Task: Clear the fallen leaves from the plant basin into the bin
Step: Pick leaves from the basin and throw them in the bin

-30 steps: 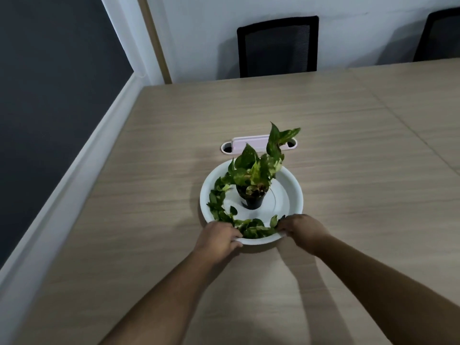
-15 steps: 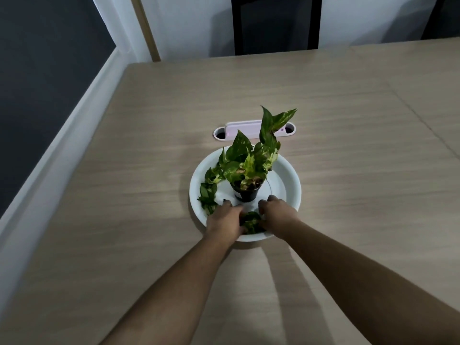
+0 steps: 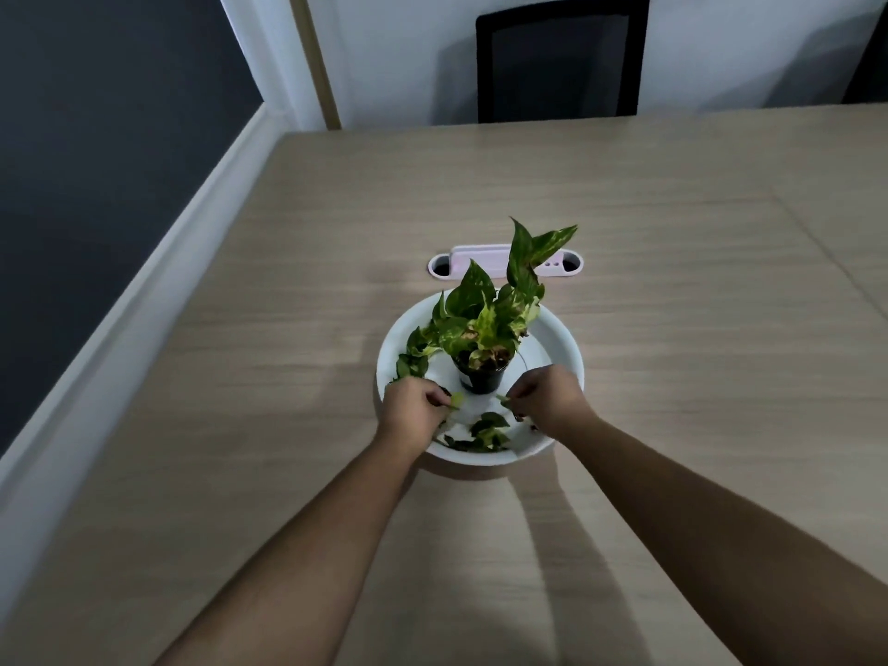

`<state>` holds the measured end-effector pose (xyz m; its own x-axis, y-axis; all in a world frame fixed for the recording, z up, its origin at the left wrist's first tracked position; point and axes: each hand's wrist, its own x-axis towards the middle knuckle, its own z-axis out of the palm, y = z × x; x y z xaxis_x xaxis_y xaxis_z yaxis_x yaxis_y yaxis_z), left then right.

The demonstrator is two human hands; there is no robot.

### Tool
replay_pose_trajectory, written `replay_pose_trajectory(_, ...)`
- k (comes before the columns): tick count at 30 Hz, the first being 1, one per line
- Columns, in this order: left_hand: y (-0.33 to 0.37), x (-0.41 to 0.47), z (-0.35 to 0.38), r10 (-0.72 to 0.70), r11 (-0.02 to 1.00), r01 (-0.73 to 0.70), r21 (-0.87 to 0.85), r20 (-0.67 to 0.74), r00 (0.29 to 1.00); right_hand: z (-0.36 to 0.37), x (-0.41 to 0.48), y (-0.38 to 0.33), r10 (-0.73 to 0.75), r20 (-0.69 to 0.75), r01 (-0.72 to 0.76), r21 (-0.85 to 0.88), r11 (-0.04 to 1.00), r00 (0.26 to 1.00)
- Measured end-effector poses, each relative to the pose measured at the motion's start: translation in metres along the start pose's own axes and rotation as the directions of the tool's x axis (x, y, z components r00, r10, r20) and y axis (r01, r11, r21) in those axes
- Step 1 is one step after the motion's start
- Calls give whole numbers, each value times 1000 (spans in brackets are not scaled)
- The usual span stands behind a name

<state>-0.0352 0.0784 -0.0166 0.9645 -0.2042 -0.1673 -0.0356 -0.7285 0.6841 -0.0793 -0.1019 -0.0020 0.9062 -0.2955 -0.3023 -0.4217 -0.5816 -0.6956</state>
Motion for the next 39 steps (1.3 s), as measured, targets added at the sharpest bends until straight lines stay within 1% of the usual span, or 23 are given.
replay_pose_trajectory(3,-2,-14,-21,-49,998,45,-54,-72,996,12,-10,-10,-27,53,24,47,999,998)
replay_pose_trajectory(5,-12,-27,-39,-117,992,109,-60,-148,982,30,-18,-23,-74,116,71,25,997,990)
replay_pose_trajectory(7,-27,-42,-63,-195,980,182,-77,-219,956,53,-26,-43,-144,183,144,13,989,973)
replay_pose_trajectory(9,-51,-68,-94,-285,958,264,-109,-303,909,84,-38,-71,-209,299,209,34,977,931)
replay_pose_trajectory(12,-98,-123,-144,-409,912,380,-155,-402,819,136,-67,-116,-299,446,295,80,952,843)
replay_pose_trajectory(16,-173,-219,-192,-565,818,522,-241,-505,653,219,-137,-179,-428,609,458,117,881,668)
replay_pose_trajectory(19,-226,-284,-203,-637,756,588,-286,-526,564,280,-191,-207,-484,676,558,129,820,556)
replay_pose_trajectory(21,-266,-319,-200,-698,701,629,-336,-505,508,325,-223,-214,-485,719,593,126,795,498)
replay_pose_trajectory(23,-305,-342,-187,-755,646,652,-397,-460,467,367,-244,-209,-471,754,626,102,773,458)
replay_pose_trajectory(25,-347,-359,-165,-800,595,673,-439,-404,444,413,-255,-195,-436,784,641,64,765,442)
replay_pose_trajectory(26,-367,-365,-152,-821,569,686,-453,-369,437,434,-256,-185,-404,798,637,33,770,447)
replay_pose_trajectory(28,-402,-373,-126,-852,524,708,-473,-299,430,469,-253,-164,-350,804,620,-29,784,481)
replay_pose_trajectory(31,-451,-378,-88,-879,474,711,-519,-245,408,518,-240,-134,-289,784,602,-132,787,550)
replay_pose_trajectory(33,-472,-377,-70,-888,453,705,-546,-205,412,538,-233,-117,-259,783,607,-182,774,565)
replay_pose_trajectory(36,-491,-371,-56,-879,467,726,-505,-173,444,556,-225,-102,-225,814,628,-206,750,536)
replay_pose_trajectory(39,-490,-371,-60,-849,526,769,-365,-176,497,553,-224,-104,-223,832,648,-200,735,508)
